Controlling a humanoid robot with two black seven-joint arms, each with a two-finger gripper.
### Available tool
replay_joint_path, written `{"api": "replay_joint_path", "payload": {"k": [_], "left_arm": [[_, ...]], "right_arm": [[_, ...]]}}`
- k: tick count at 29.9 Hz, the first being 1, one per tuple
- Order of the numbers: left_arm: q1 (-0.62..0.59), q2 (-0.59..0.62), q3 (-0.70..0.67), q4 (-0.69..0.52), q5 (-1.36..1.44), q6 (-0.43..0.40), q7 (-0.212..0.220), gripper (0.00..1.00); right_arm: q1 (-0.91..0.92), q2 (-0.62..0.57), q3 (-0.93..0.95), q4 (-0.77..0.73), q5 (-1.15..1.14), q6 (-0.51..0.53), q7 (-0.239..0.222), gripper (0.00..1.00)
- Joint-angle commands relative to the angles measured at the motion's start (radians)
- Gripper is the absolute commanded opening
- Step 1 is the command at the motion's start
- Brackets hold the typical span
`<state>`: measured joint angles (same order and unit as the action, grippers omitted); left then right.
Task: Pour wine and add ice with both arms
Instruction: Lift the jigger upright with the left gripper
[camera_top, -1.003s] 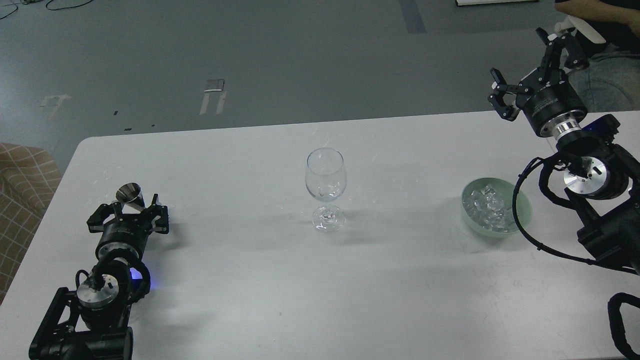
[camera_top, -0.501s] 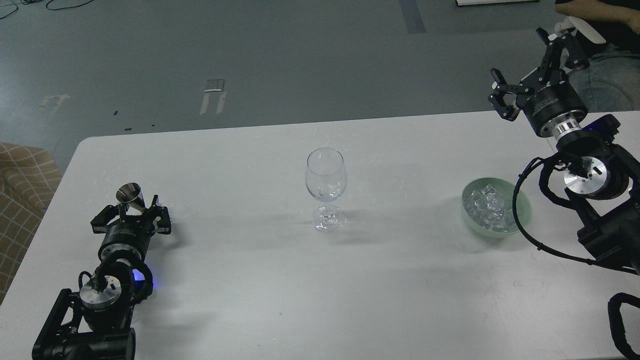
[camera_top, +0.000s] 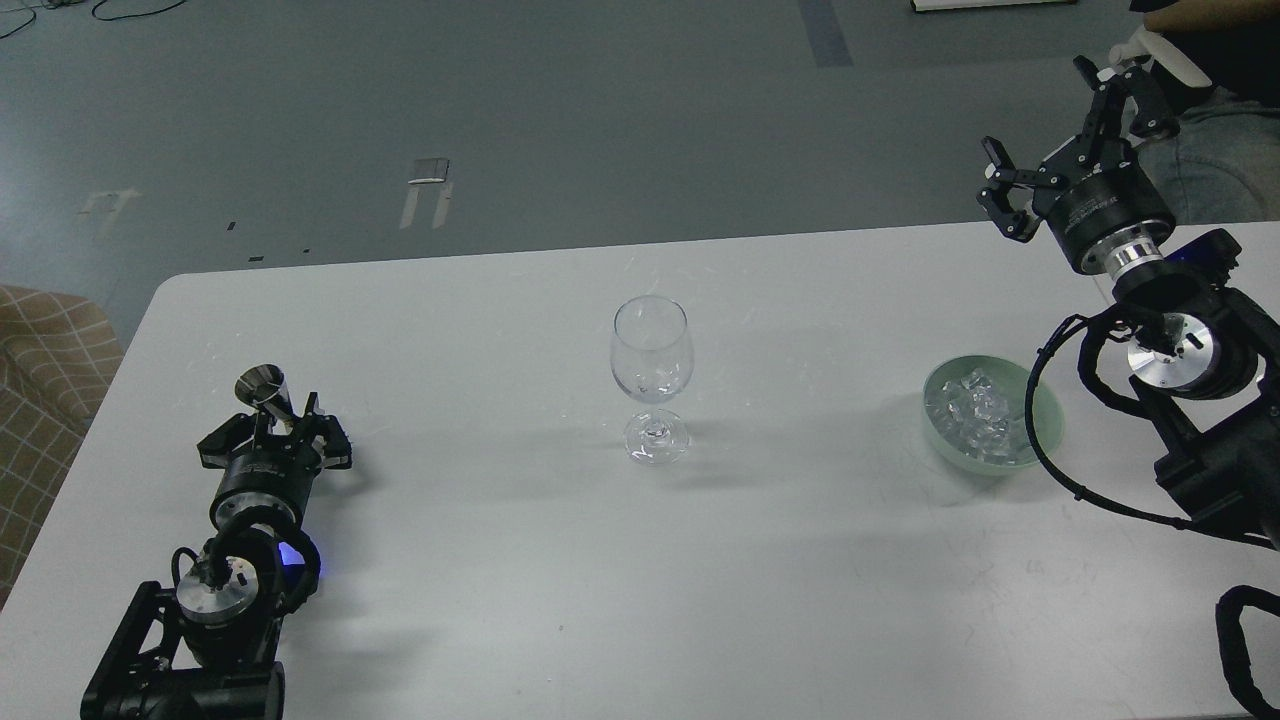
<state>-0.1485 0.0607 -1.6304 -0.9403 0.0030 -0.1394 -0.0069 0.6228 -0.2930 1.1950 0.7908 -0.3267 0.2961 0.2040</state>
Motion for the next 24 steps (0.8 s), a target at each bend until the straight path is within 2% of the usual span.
{"api": "replay_joint_path", "payload": {"k": [1,7,11,14,24], "left_arm": [[0.000,-0.001,0.001,-0.002,-0.001,-0.002,0.001,0.22],[-0.002,-0.001,0.001,-0.003,-0.004,-0.002,-0.001,0.16],[0.000,0.001,0.000,-0.003,-0.012,-0.015,-0.007,0.16],[0.001,-0.001,0.000,-0.003,-0.020,-0.072,-0.024,0.16],[-0.013,-0.015,0.001,-0.015,-0.021,-0.089,-0.019,0.12]], "right_arm": [[-0.001,0.000,0.000,0.001,0.000,0.000,0.000,1.00],[-0.006,0.000,0.000,0.002,0.000,0.000,0.000,1.00],[-0.006,0.000,0.000,0.002,0.000,0.000,0.000,1.00],[-0.006,0.000,0.000,0.002,0.000,0.000,0.000,1.00],[-0.006,-0.001,0.000,0.002,0.000,0.000,0.000,1.00]]}}
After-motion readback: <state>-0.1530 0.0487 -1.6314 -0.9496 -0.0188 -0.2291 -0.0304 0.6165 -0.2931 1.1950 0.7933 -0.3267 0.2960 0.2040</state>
